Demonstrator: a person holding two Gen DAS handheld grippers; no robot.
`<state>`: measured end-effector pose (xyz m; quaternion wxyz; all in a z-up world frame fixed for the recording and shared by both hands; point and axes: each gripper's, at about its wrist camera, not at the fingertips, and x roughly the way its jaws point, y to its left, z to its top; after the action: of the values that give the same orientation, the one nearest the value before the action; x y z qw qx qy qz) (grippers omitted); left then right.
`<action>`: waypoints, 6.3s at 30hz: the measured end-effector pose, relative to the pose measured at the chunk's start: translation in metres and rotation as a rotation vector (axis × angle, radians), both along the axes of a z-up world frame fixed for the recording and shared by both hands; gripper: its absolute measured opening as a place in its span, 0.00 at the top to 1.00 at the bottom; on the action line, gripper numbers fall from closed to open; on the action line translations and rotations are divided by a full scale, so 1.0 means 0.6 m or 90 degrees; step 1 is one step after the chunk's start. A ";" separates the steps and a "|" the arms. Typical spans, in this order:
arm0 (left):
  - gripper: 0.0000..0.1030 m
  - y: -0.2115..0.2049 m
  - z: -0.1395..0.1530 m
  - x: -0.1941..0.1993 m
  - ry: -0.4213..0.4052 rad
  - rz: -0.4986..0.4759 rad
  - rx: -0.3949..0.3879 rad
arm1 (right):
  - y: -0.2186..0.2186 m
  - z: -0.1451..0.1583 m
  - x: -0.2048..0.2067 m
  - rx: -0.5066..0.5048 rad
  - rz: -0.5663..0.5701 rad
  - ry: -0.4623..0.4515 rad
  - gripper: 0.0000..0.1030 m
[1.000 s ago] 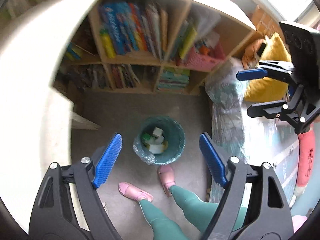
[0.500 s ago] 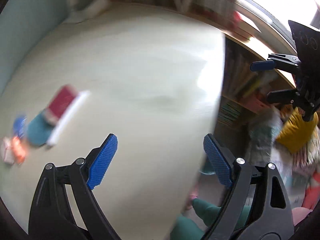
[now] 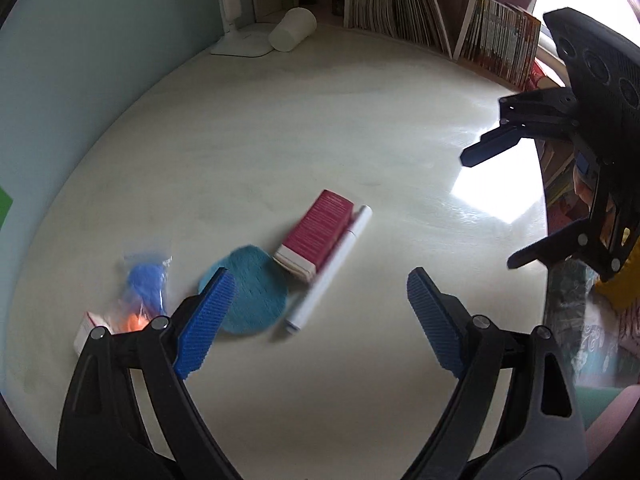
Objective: Collect trash
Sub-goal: 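Grasp the red box with the left tool while the right grasps the white tube, then carry the red box and white tube over to the wastebasket, then open both tools to drop the box and tube into the wastebasket, then move both tools back over the table toward the orange bag and teal sponge, then grasp the orange bag with the left tool while the right grasps the teal sponge, then carry the orange bag and teal sponge over to the wastebasket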
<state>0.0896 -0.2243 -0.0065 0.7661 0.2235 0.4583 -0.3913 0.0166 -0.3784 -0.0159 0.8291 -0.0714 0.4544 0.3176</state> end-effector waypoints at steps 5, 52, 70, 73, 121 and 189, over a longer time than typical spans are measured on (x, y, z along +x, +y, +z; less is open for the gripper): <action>0.17 -0.033 -0.033 0.040 0.007 -0.034 0.011 | 0.023 -0.024 0.055 -0.010 0.086 0.019 0.22; 0.74 -0.105 -0.010 0.019 0.014 -0.145 -0.012 | -0.071 0.028 -0.105 -0.092 -0.042 -0.037 0.87; 0.74 -0.306 0.016 -0.231 0.034 -0.402 -0.052 | -0.152 0.087 -0.395 -0.106 -0.264 -0.060 0.88; 0.74 -0.347 0.007 -0.305 0.044 -0.446 -0.054 | -0.179 0.086 -0.465 -0.102 -0.304 -0.055 0.88; 0.23 -0.062 -0.008 -0.175 0.035 -0.043 -0.010 | -0.154 0.072 -0.315 -0.032 -0.126 -0.083 0.48; 0.63 0.230 -0.022 0.074 0.008 0.343 -0.009 | 0.144 0.085 0.174 -0.037 0.170 -0.069 0.41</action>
<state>0.1342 -0.0864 -0.0195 0.8413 0.0859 0.5031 -0.1781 0.1212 -0.2922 0.0349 0.8005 -0.1723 0.4042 0.4076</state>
